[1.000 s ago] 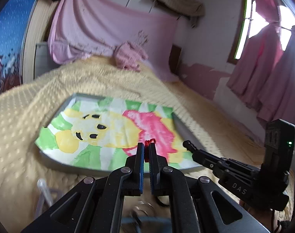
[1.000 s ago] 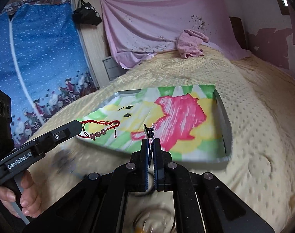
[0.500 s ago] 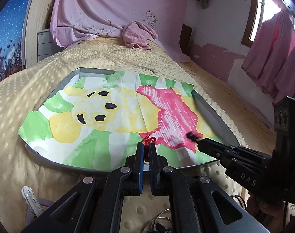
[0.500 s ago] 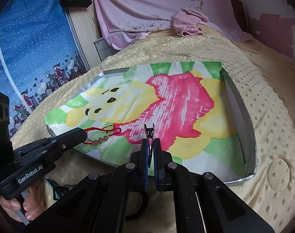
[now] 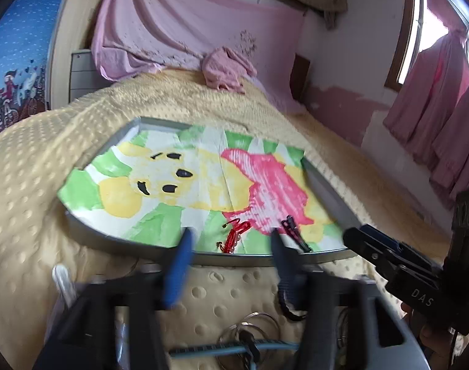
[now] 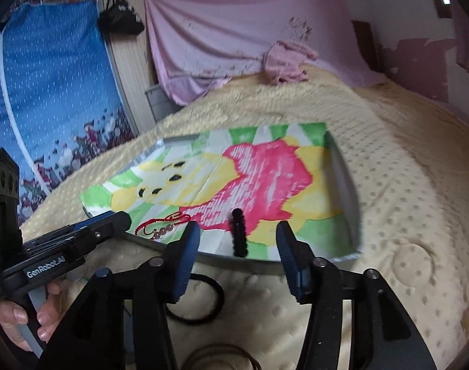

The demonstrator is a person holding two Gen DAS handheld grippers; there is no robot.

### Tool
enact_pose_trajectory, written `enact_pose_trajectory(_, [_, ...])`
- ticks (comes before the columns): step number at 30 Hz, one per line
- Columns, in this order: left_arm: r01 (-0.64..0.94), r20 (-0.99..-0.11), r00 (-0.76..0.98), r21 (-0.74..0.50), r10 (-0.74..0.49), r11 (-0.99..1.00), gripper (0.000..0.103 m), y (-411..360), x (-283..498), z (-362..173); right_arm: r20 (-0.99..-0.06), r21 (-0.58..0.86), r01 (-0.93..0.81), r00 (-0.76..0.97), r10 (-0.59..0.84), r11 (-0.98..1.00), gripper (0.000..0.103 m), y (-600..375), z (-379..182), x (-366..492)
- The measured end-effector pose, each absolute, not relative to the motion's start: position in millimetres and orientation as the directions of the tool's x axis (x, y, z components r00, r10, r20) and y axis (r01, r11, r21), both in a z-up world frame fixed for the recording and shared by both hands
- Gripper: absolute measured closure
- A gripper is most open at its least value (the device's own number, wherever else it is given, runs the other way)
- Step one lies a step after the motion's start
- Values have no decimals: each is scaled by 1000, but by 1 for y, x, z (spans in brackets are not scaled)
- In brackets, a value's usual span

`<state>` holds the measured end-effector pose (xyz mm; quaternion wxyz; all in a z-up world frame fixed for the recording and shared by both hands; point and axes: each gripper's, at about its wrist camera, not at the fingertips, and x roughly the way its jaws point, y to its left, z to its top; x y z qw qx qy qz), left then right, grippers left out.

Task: Organize jewelry
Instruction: 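Withdraw the left tool from the tray and reach toward the silver clip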

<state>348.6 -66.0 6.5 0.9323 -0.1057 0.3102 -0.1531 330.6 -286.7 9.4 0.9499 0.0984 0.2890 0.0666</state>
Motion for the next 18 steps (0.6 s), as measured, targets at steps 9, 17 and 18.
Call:
enact_pose_trajectory(9, [200,-439,851,-234,-287,951,15,-58,294,22,-397,255,-45,906,147,966,20,-305,30,270])
enact_pose_trajectory(17, [176,-373,899,-175,-231,969,1,-51,250,31,-351,198,-36,930,105,980,11,-293,37,228])
enact_pose_trajectory(18, [176,-370,901,-167,-227,970,1,-50,247,31,-349,189,-33,932,98,981,11,-292,38,223])
